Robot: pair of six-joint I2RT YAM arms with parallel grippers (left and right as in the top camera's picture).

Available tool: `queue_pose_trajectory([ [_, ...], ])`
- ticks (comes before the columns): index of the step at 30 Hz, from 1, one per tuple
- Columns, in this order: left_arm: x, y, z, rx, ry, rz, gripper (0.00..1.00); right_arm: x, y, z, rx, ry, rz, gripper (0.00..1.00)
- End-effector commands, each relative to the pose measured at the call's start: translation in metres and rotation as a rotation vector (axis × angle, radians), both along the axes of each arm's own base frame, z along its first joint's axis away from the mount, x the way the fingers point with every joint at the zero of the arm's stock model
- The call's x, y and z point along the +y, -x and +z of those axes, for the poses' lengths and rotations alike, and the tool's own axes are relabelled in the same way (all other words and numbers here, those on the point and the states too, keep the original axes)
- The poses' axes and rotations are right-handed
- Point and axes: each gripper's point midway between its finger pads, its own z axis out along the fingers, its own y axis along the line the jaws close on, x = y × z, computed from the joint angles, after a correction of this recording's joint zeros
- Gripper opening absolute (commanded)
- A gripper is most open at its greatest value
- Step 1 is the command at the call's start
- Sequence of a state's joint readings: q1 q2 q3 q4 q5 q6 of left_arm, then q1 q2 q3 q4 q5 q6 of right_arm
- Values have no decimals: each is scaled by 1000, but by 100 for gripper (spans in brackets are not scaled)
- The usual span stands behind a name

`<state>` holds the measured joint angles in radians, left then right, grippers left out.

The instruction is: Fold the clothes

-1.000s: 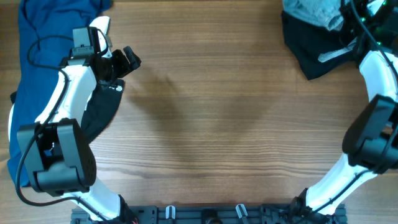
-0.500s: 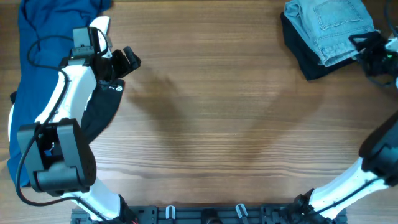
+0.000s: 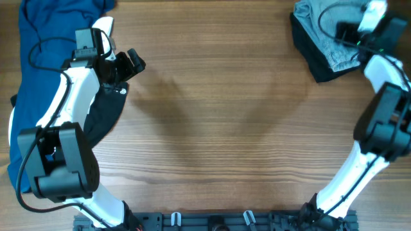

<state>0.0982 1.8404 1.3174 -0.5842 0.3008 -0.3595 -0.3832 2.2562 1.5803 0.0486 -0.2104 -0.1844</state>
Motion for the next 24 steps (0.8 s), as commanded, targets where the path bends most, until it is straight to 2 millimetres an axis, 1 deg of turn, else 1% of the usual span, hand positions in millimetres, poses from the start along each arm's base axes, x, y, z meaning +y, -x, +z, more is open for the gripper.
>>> queue_pose_trajectory([
  [1,-1,0,4,-10,-14,-15,100,-6,36,-129,240,-155,-116,100],
  [2,-1,0,4,-10,-14,-15,100,-2,49,-162,305,-196,-124,100],
  [3,-1,0,4,-9,-14,-15,100,7,65,-196,374,-249,-120,100],
  [4,-1,0,3,-9,-14,-15,100,13,77,-218,420,-284,-127,100],
  [5,-1,1,4,-9,-14,-15,100,21,85,-233,455,-315,-114,100],
  [6,-1,1,3,-9,-14,-15,100,22,86,-231,458,-322,-111,100],
  [7,-1,1,4,-9,-14,-15,100,20,80,-218,437,-317,-107,100],
  [8,-1,2,3,-4,-13,-15,100,16,69,-192,395,-301,-104,100],
  [9,-1,2,3,-3,-13,-15,100,10,57,-157,340,-279,-100,100],
  [10,-1,2,3,-2,-13,-15,100,3,44,-107,267,-243,-92,100],
  [11,-1,2,3,-2,-13,-15,100,-2,35,-51,190,-196,-76,100],
  [12,-1,2,3,-3,-14,-15,100,-5,32,-2,127,-165,-82,100],
  [13,-1,2,3,-3,-13,-15,100,-4,34,81,4,-130,-83,100],
  [14,-1,2,3,-3,-13,-15,100,6,46,157,-114,-108,-78,100],
  [15,-1,2,3,-3,-13,-15,100,16,60,206,-187,-88,-62,100],
  [16,-1,2,3,-2,-13,-15,100,27,85,271,-295,-52,-57,100],
  [17,-1,2,3,-3,-13,-15,100,39,112,328,-405,-8,-47,100],
  [18,-1,2,3,-2,-13,-15,100,49,135,366,-481,23,-41,100],
  [19,-1,2,3,-3,-13,-15,100,59,158,399,-549,51,-34,100],
  [20,-1,2,3,-2,-13,-15,100,71,187,432,-626,82,-27,100],
  [22,-1,2,3,-3,-13,-15,100,84,214,460,-693,110,-21,100],
  [23,-1,2,3,-2,-13,-15,100,92,233,475,-730,125,-17,100],
  [24,-1,2,3,-3,-13,-15,100,97,245,481,-742,130,-16,100],
])
